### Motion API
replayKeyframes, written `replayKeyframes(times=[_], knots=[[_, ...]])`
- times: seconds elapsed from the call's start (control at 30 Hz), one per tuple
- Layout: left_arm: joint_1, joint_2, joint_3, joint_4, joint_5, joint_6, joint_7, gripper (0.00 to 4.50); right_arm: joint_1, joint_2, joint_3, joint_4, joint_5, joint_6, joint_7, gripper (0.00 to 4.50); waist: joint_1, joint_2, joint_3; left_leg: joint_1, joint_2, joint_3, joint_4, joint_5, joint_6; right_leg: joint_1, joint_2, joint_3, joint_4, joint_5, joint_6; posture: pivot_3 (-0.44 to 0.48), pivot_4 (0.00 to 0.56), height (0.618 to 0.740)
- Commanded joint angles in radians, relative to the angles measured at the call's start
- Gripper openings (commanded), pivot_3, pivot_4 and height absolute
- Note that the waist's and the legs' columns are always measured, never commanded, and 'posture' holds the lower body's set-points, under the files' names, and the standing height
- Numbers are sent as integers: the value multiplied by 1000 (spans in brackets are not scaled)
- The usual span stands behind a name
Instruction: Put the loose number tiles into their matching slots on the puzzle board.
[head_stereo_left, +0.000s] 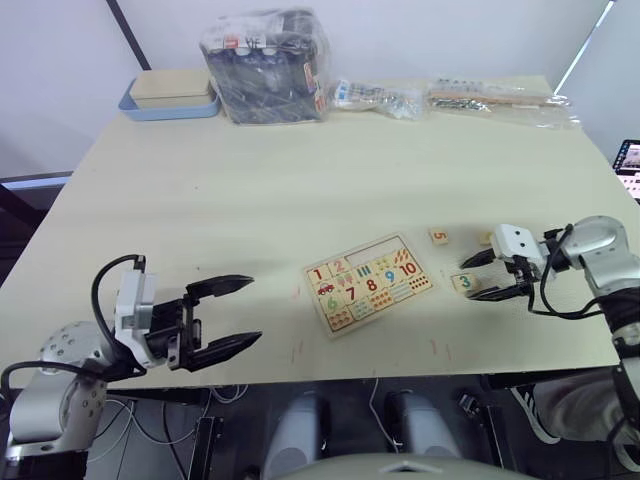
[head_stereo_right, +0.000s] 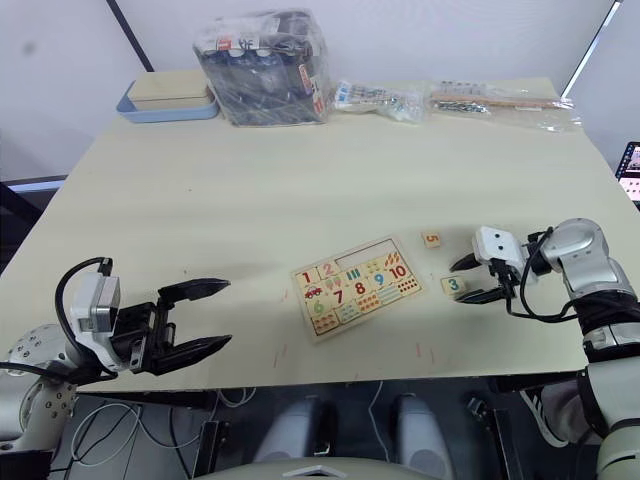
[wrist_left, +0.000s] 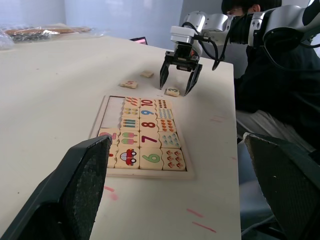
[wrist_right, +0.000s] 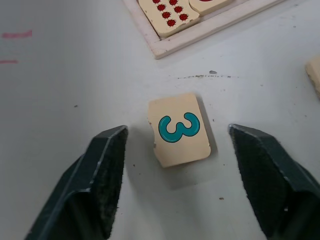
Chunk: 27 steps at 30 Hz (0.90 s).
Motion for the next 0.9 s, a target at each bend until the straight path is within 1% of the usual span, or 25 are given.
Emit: replayKeyframes(times=[0.03,0.1,0.2,0.57,0.67,0.7,0.8,0.83,0.9], knots=[[2,0,17,-34,-15,-8,11,4500,0,-8,-26,10,4,-26,2,3336,0,0,0,0,0,0,0,0,0,0,-1,0,0,0,0,0,150,740],[1,-1,13,-35,-15,-7,15,4500,0,-9,-26,17,5,-28,5,3336,0,0,0,0,0,0,0,0,0,0,-1,-1,0,0,0,0,150,740],[2,-1,11,-36,-16,-8,17,4500,1,-8,-29,23,6,-35,-4,2449,0,0,0,0,0,0,0,0,0,0,-1,-1,0,0,0,0,150,740],[-4,0,7,-30,-15,-7,16,4500,26,-7,-42,-14,25,-20,4,2449,0,0,0,0,0,0,0,0,0,0,-2,-1,0,0,0,0,150,740],[-4,-1,5,-30,-14,-8,16,4500,31,-8,-45,-23,28,-12,4,2449,0,0,0,0,0,0,0,0,0,0,-6,-5,0,0,-1,0,150,740],[-4,-2,5,-29,-13,-8,16,4500,33,-8,-45,-25,28,-8,4,2183,0,0,0,0,0,0,0,0,0,0,-6,-6,0,0,-1,0,150,740],[-5,-4,3,-27,-11,-10,17,4500,34,-9,-46,-29,29,-2,5,1130,0,0,0,0,0,0,0,0,0,0,-6,-7,0,0,-1,0,150,740],[-4,-5,3,-27,-10,-11,17,4500,33,-10,-47,-30,29,-1,5,925,0,0,0,0,0,0,0,0,0,0,-6,-7,0,0,-1,0,150,740],[-3,-7,3,-27,-9,-13,18,4500,32,-11,-48,-37,31,4,5,901,0,0,0,0,0,0,0,0,0,0,-6,-7,0,0,-1,0,150,740]])
